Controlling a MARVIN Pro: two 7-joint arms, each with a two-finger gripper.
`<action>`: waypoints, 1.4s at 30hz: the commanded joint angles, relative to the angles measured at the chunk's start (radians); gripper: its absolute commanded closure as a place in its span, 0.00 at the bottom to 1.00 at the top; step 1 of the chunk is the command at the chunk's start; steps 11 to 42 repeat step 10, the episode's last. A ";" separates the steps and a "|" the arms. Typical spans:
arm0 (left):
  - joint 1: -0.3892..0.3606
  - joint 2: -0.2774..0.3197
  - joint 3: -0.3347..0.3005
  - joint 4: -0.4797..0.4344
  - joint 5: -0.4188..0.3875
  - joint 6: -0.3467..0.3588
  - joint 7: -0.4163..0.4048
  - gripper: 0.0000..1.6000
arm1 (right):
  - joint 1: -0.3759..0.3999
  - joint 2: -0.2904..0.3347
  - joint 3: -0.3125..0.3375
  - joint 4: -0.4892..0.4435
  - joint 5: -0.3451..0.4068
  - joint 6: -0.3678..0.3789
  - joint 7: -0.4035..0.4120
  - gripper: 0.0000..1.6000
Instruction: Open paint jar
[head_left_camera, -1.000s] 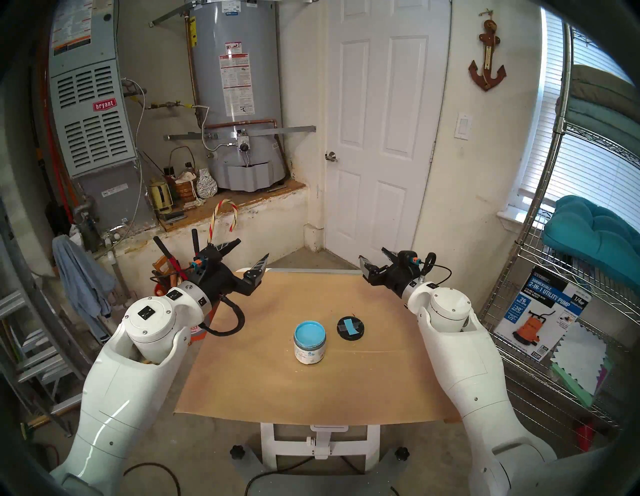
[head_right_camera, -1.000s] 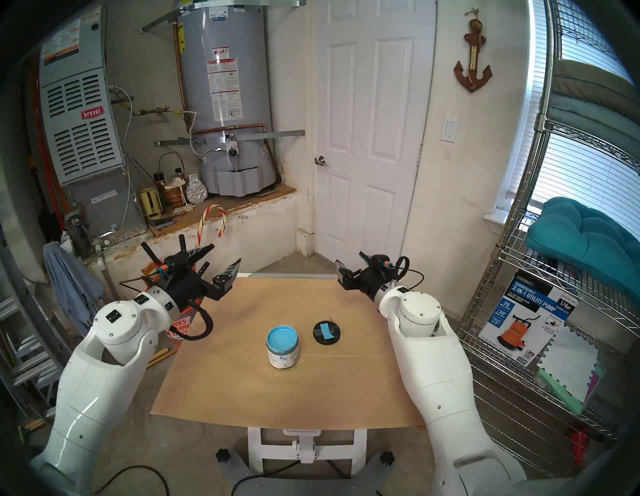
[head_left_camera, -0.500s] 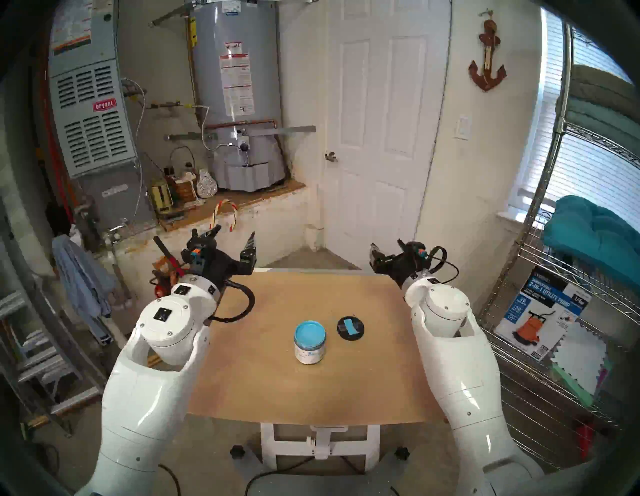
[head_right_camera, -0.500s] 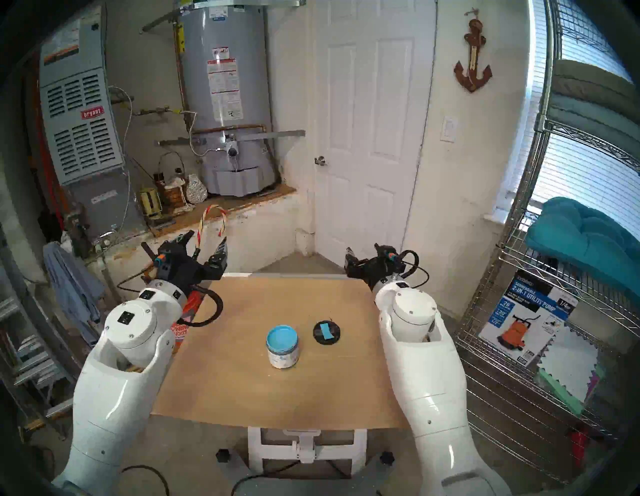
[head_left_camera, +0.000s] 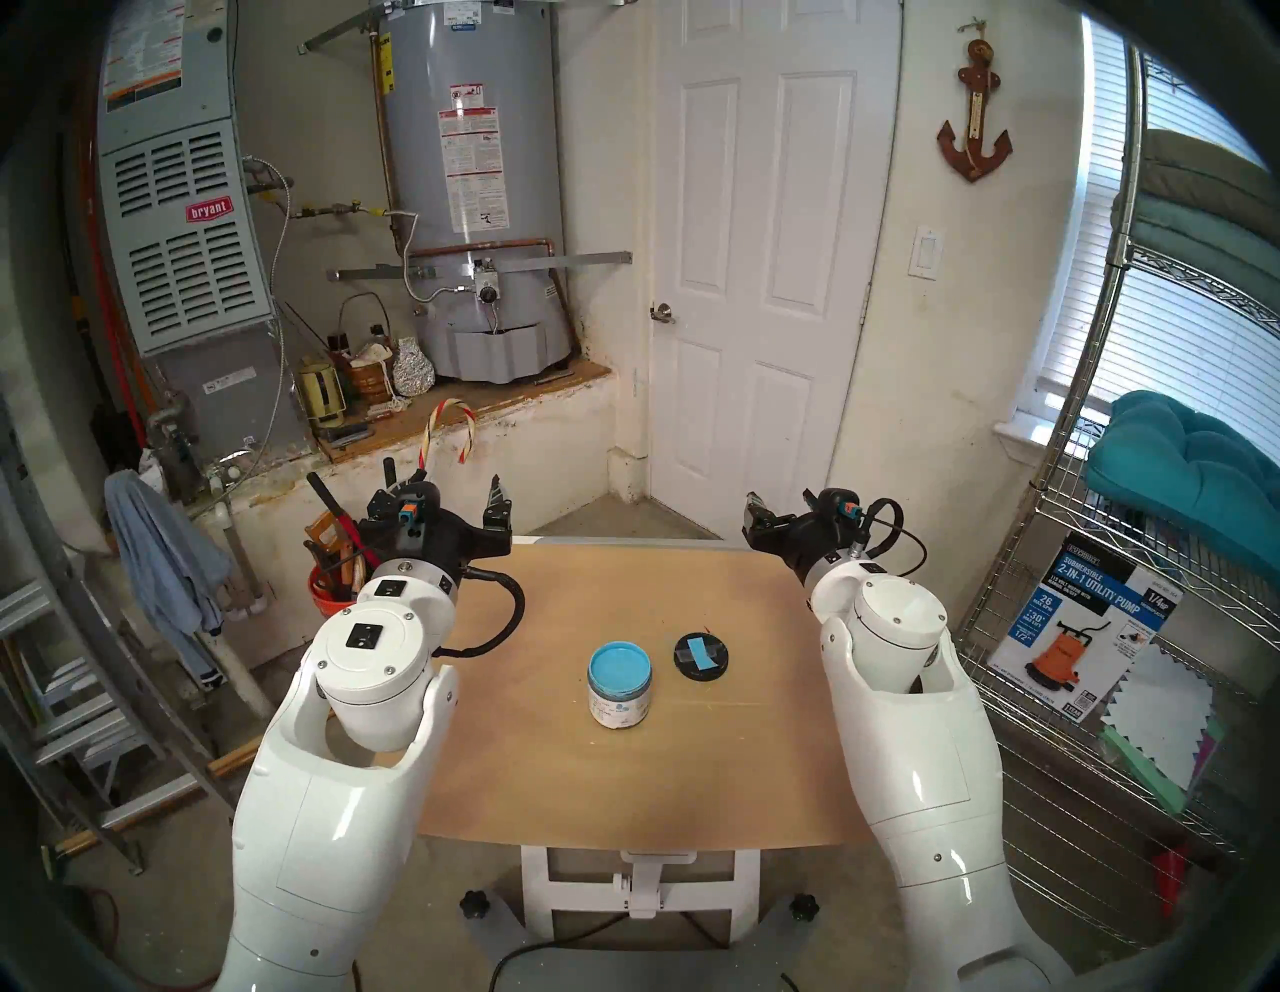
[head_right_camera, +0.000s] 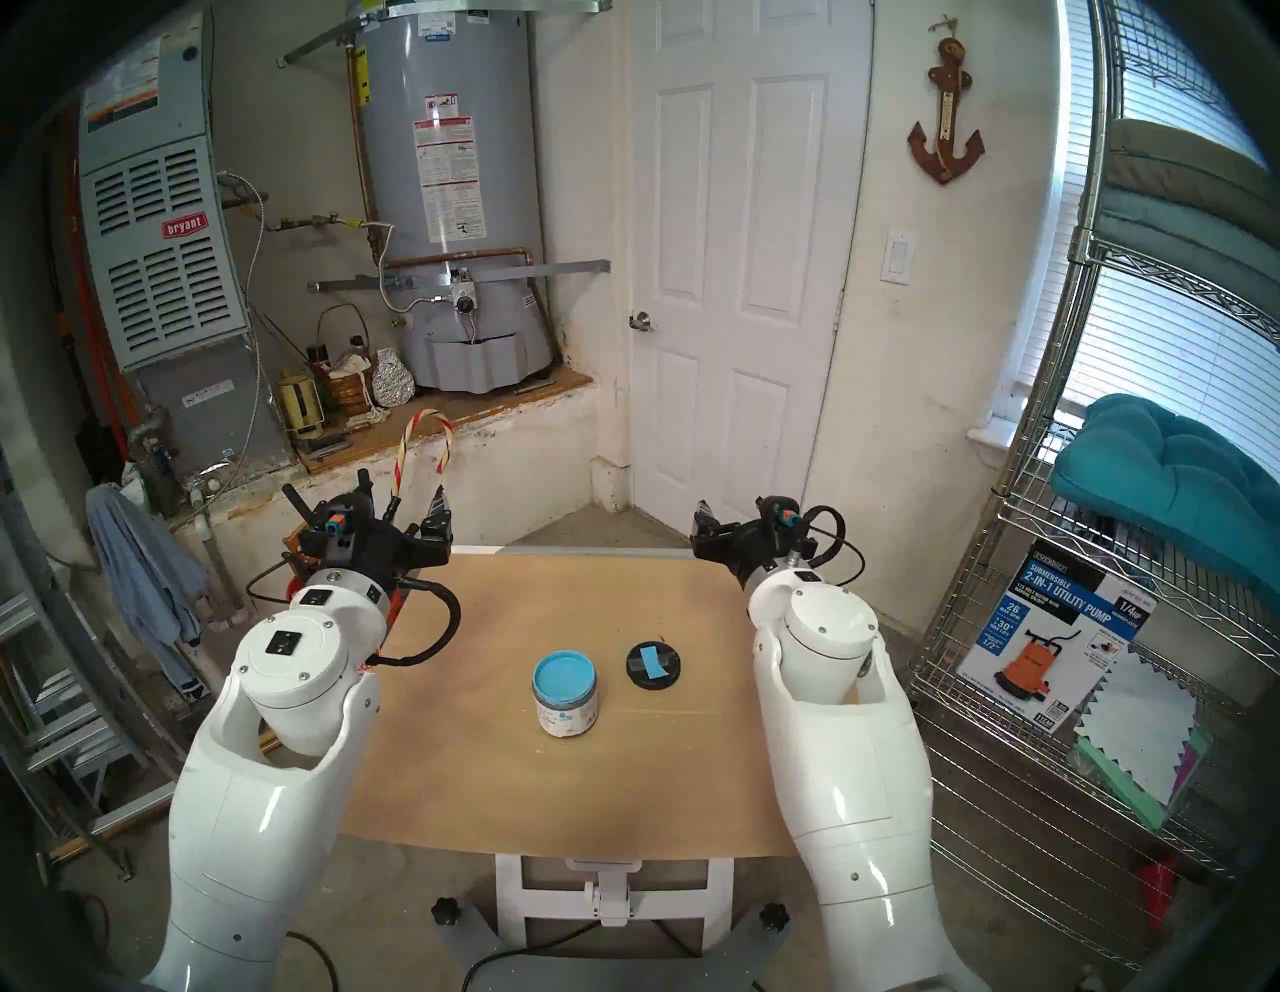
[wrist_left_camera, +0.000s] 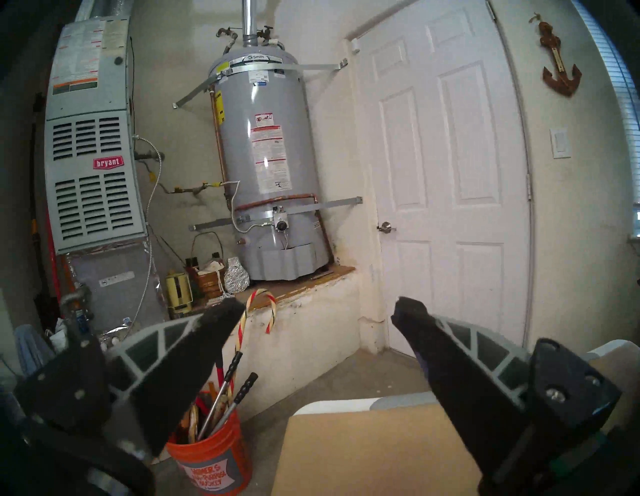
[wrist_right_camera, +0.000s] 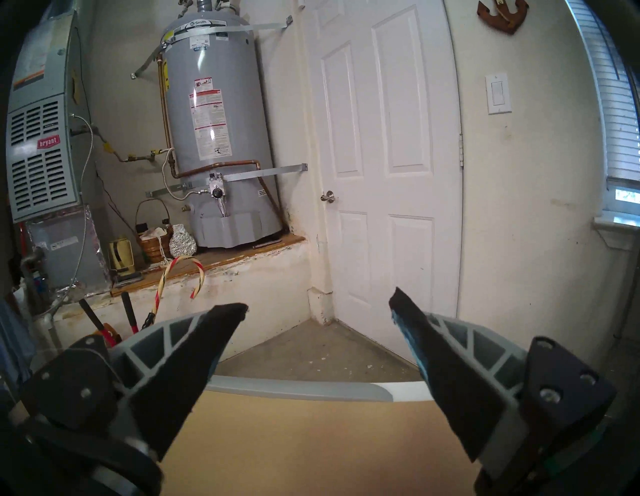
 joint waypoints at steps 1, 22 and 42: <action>-0.014 -0.009 -0.005 -0.034 0.005 0.002 0.017 0.00 | 0.013 -0.011 -0.002 -0.040 0.009 -0.005 0.002 0.00; -0.015 -0.009 -0.003 -0.035 0.005 0.007 0.021 0.00 | 0.012 -0.012 -0.001 -0.041 0.009 -0.003 0.003 0.00; -0.015 -0.009 -0.003 -0.035 0.005 0.007 0.021 0.00 | 0.012 -0.012 -0.001 -0.041 0.009 -0.003 0.003 0.00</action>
